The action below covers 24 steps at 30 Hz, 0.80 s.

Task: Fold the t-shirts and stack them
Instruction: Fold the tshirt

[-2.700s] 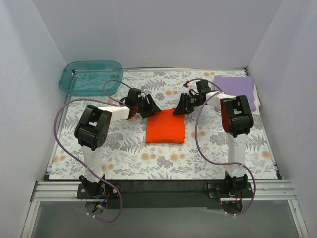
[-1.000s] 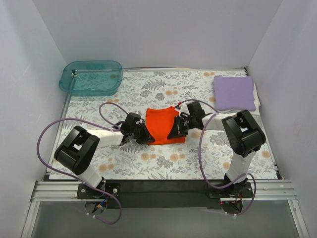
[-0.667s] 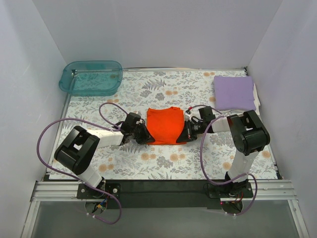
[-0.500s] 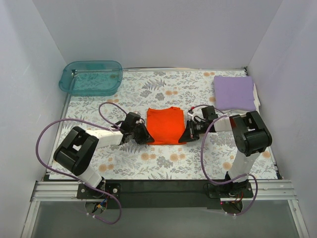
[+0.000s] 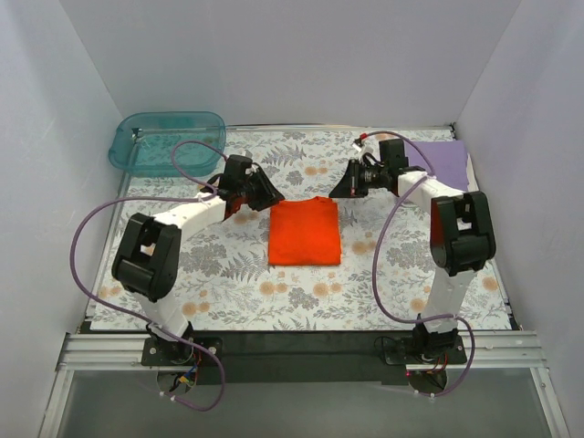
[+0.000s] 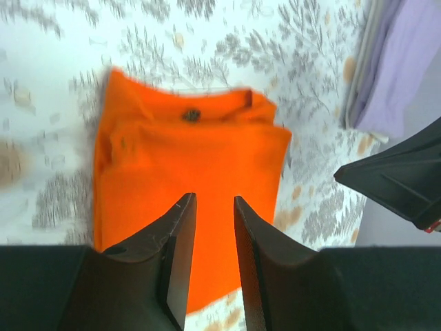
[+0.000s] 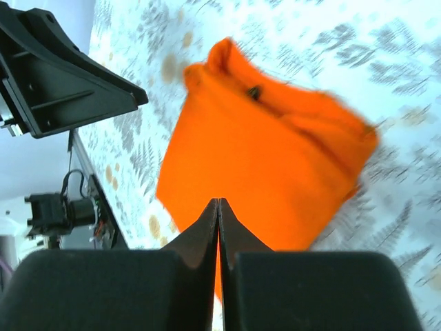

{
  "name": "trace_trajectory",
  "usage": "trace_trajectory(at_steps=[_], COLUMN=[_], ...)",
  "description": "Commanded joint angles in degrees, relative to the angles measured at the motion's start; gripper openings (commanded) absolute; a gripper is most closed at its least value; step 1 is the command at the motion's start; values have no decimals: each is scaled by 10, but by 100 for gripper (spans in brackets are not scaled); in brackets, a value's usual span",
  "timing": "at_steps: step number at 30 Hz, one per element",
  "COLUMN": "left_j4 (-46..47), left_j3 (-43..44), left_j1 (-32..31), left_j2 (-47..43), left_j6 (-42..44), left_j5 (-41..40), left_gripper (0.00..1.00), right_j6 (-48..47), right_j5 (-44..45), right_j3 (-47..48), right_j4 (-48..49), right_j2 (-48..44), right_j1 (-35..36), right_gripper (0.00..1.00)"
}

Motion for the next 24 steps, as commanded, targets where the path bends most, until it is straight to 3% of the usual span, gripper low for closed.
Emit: trace_trajectory(at_steps=[1, 7, 14, 18, 24], left_j4=[-4, 3, 2, -2, -56], left_j3=[46, 80, 69, 49, 19], left_j1=[17, 37, 67, 67, 31], left_j2=[68, 162, 164, 97, -23], left_j6=[27, 29, 44, 82, 166], left_j5=[-8, 4, 10, 13, -45], left_gripper=[29, 29, 29, 40, 69], right_j6=[15, 20, 12, 6, -12], right_j5=[10, 21, 29, 39, 107], right_j3=[52, 94, 73, 38, -41], right_j4=[-13, -11, -4, -7, -50], right_j2=[72, 154, 160, 103, -34], right_j1=[-7, -17, -42, -53, -56], right_gripper=[5, 5, 5, 7, 31])
